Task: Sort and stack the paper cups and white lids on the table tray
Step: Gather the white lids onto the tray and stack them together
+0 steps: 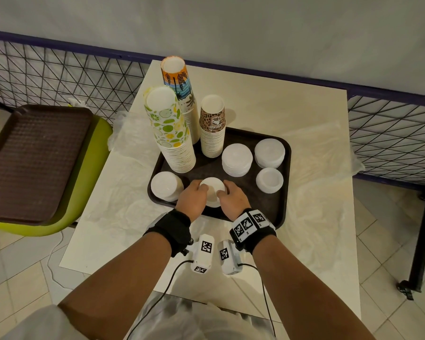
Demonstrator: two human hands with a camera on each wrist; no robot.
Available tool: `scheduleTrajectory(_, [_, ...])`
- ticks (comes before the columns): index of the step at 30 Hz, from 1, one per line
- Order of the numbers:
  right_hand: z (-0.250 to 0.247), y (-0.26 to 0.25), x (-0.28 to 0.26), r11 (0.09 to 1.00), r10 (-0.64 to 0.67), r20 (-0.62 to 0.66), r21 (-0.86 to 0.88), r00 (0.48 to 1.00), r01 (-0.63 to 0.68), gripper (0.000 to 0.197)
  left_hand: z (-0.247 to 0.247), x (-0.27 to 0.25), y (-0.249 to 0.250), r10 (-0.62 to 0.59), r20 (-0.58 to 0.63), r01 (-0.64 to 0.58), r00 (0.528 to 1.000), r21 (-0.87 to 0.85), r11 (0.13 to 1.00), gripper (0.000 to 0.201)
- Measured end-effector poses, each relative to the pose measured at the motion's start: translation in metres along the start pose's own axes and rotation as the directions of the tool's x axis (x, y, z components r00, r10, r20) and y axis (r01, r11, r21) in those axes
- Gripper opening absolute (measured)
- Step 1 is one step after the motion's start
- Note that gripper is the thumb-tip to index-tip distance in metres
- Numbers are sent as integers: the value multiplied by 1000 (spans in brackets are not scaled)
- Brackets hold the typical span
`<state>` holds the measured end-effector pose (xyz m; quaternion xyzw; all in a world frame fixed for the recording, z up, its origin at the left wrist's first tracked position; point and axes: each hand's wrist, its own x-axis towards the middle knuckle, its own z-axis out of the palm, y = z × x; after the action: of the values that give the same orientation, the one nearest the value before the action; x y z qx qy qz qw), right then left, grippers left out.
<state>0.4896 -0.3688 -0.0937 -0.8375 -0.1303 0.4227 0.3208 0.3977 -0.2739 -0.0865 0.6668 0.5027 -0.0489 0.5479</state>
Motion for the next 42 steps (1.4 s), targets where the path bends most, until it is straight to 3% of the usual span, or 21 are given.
scheduleTrajectory(3, [0, 0, -1, 1000, -4, 8, 25, 1000, 4, 57, 0, -2, 3, 68, -10, -67, 998, 68, 995, 39])
scheduleTrajectory(10, [-5, 0, -7, 999, -8, 3, 36, 1000, 7, 56, -2, -11, 8, 60, 14, -61, 998, 36, 998, 46])
scheduleTrajectory(14, [-16, 5, -18, 998, -60, -70, 2, 996, 60, 49, -4, -15, 11, 79, -15, -78, 997, 55, 995, 56])
scheduleTrajectory(17, [-34, 13, -29, 994, -110, -156, -16, 982, 109, 38, -7, -22, 10, 166, -78, -148, 983, 201, 968, 60])
scheduleTrajectory(21, [-63, 29, -39, 986, -168, -314, -73, 935, 153, 26, -9, -44, 21, 377, -132, -308, 917, 369, 877, 52])
scheduleTrajectory(24, [-88, 41, -36, 987, -158, -439, -58, 884, 147, 25, 0, -53, 36, 570, -133, -514, 811, 304, 802, 37])
scheduleTrajectory(27, [-112, 49, -25, 992, -124, -491, -30, 862, 125, 30, 23, -51, 55, 630, -27, -600, 776, 272, 752, 23])
scheduleTrajectory(31, [-124, 55, 4, 996, -83, -450, -71, 889, 57, 39, 64, -40, 79, 461, 122, -477, 879, 204, 855, 34])
scheduleTrajectory(35, [-119, 60, 28, 946, -134, -333, -325, 933, 20, 44, 103, -18, 91, 202, 218, -249, 955, 215, 944, 52])
scheduleTrajectory(38, [-114, 62, 37, 864, -171, -256, -503, 951, 20, 44, 122, 3, 89, 47, 180, -73, 983, 141, 987, 51])
scheduleTrajectory(42, [-110, 65, 39, 903, -126, -246, -429, 961, 8, 44, 132, 19, 84, -32, 150, 19, 988, 90, 996, 47])
